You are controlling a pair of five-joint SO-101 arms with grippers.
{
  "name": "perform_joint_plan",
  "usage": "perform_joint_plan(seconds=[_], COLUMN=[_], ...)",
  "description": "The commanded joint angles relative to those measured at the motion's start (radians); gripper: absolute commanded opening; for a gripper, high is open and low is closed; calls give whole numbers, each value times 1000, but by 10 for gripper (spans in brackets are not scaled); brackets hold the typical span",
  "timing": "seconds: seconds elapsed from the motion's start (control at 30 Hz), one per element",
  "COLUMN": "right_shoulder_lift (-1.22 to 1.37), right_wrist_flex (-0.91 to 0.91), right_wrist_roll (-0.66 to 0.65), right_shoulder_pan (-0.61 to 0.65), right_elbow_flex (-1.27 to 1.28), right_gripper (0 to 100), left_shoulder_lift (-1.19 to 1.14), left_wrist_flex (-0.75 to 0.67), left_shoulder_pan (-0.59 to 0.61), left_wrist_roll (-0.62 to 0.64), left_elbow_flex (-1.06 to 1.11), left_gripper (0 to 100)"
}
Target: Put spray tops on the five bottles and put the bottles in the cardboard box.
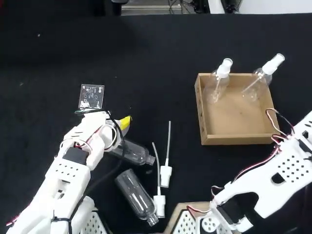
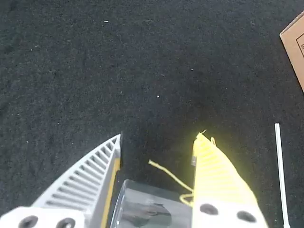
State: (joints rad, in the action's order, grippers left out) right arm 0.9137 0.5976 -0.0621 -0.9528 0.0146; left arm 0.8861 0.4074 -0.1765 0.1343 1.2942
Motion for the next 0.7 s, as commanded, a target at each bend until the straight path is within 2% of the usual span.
perform_joint_plan(seconds=[0.0,0.67], right_shoulder_lift=[-54,-314], right_wrist_flex=[-5,-6], right_wrist_roll=[-8,-6], right_shoulder_pan=[-3,14], right_elbow_flex=[-22,166], right_gripper=[285,286], left_shoulder_lift=[6,6], left_wrist_flex=[-21,-21], left_shoulder_pan=[-5,-5], left_wrist_roll=[0,0], left_elbow_flex=[-15,-13], left_gripper=[227,227])
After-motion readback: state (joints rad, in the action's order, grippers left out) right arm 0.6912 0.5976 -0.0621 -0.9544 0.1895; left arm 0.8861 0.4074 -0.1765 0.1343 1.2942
